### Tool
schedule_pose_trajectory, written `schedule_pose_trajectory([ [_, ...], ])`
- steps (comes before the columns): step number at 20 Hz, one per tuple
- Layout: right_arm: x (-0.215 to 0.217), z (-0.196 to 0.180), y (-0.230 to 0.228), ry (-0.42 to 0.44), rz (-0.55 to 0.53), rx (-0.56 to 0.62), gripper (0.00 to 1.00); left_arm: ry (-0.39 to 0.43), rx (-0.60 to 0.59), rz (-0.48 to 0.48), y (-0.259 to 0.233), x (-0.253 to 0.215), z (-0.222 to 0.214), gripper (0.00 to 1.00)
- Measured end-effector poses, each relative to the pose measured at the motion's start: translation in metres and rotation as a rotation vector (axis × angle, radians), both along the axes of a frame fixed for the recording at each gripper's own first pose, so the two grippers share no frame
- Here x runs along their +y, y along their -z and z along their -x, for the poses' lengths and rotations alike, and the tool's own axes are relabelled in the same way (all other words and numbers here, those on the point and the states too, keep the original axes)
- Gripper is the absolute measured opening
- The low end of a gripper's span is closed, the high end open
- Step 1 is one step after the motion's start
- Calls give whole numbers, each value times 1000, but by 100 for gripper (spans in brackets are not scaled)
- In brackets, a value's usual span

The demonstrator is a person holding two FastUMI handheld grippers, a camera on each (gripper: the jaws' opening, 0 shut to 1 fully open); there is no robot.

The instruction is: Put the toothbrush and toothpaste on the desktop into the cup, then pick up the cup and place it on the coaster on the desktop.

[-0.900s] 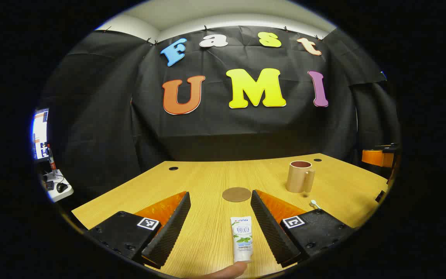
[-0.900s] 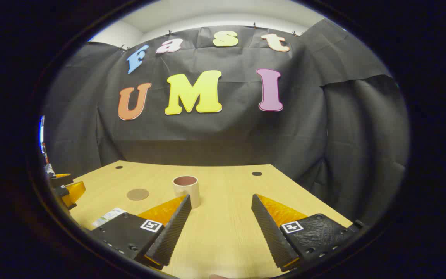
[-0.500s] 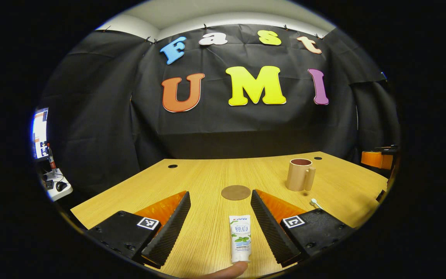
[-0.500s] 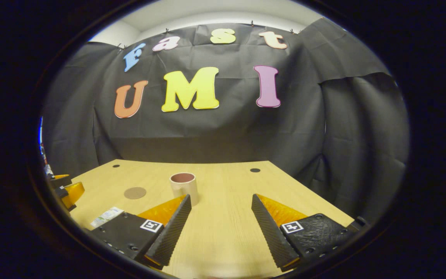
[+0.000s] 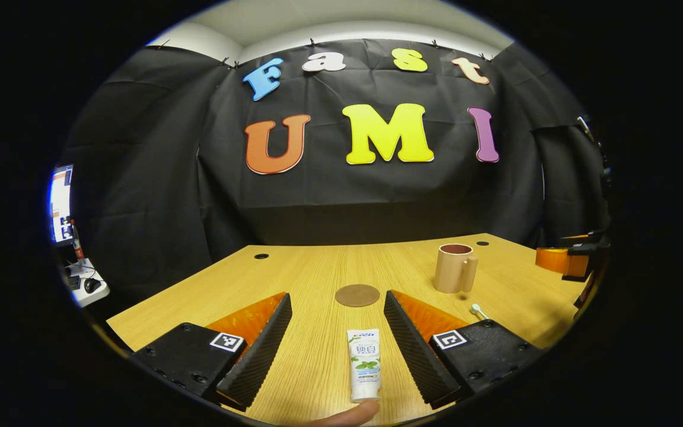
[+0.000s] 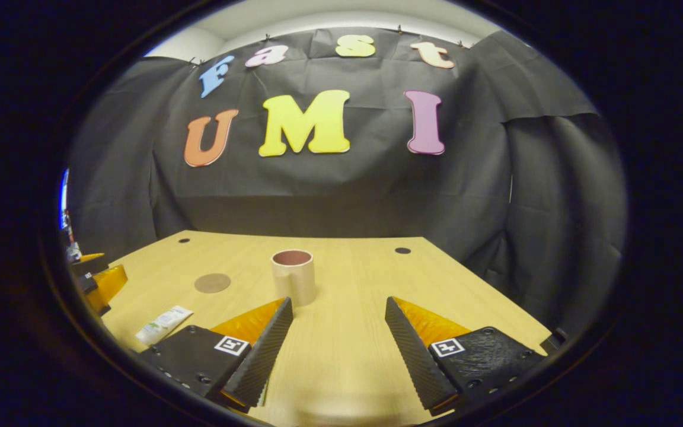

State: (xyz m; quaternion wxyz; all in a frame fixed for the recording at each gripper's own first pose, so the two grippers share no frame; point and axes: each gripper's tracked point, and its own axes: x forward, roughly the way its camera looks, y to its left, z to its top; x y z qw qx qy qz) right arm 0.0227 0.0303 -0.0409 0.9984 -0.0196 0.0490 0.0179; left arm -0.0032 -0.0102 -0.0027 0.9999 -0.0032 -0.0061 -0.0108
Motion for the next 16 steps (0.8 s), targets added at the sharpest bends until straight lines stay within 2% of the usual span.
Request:
schedule_pose_trajectory([
  [5, 33, -16, 42, -56, 24, 138, 96, 7, 22, 6, 11, -3, 2, 100],
  [8, 52, -24, 71, -74, 29, 245, 93, 19, 28, 8, 17, -6, 4, 100],
  [9, 57, -25, 80, -82, 39, 277, 86, 29, 32, 11, 19, -9, 4, 100],
  [14, 67, -37, 107, -47, 71, 357, 81, 84, 39, 14, 28, -24, 16, 100],
  [16, 72, -39, 110, -58, 42, 375, 60, 91, 55, 16, 34, -24, 16, 100],
])
